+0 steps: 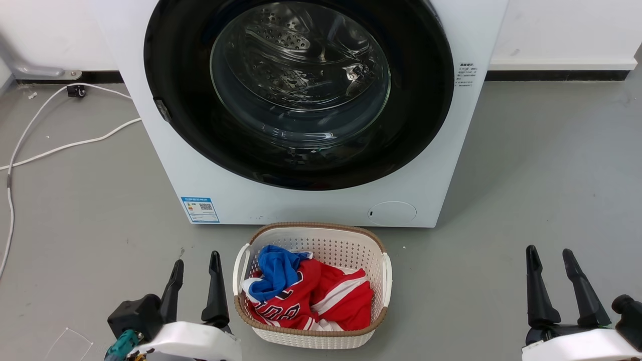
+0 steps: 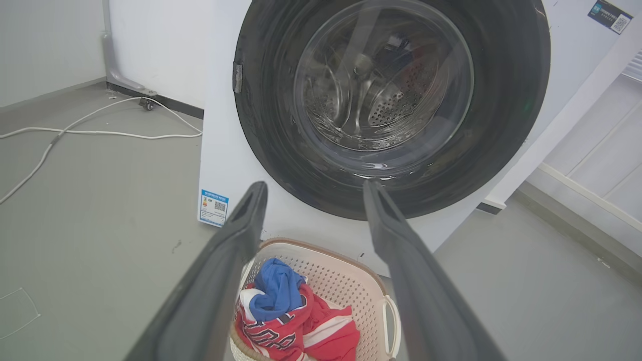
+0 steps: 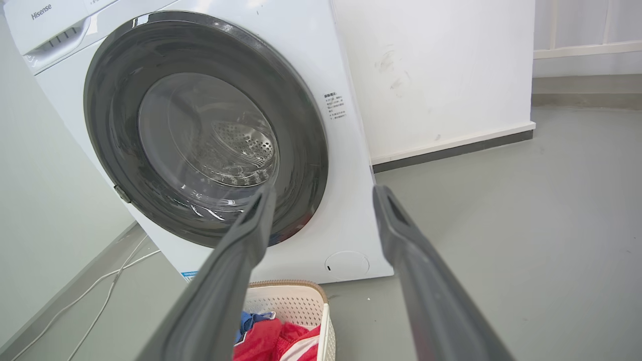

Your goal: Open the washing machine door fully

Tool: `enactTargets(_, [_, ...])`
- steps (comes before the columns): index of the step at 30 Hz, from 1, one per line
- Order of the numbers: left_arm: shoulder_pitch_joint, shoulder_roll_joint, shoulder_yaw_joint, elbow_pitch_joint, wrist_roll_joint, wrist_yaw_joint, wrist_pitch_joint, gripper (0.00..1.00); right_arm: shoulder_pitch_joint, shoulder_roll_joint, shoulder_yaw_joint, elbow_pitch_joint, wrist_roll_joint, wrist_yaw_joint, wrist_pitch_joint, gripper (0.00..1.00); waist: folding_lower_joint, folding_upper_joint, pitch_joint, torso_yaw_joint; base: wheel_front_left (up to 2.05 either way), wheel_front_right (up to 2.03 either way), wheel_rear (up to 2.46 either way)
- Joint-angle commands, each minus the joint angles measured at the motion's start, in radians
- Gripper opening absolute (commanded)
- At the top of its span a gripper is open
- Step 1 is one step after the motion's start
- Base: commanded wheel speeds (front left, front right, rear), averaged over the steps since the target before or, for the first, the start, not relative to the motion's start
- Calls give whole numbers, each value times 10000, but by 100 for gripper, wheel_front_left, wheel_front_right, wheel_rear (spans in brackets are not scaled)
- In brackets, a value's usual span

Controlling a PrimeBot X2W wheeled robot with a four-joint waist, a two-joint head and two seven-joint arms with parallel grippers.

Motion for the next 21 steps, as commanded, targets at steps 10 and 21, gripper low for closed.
enactTargets(10, [130,39,-120,-125,1043,10,-308,100,208,17,-102,-308,-856,23,-286,100,0,0,-11,21,0,0,0])
enactTargets(21, [259,-30,-156,-119,1884,6,-531,100,389,27,-167,-427,-1605,24,-515,100,0,0,-26,24,0,0,0])
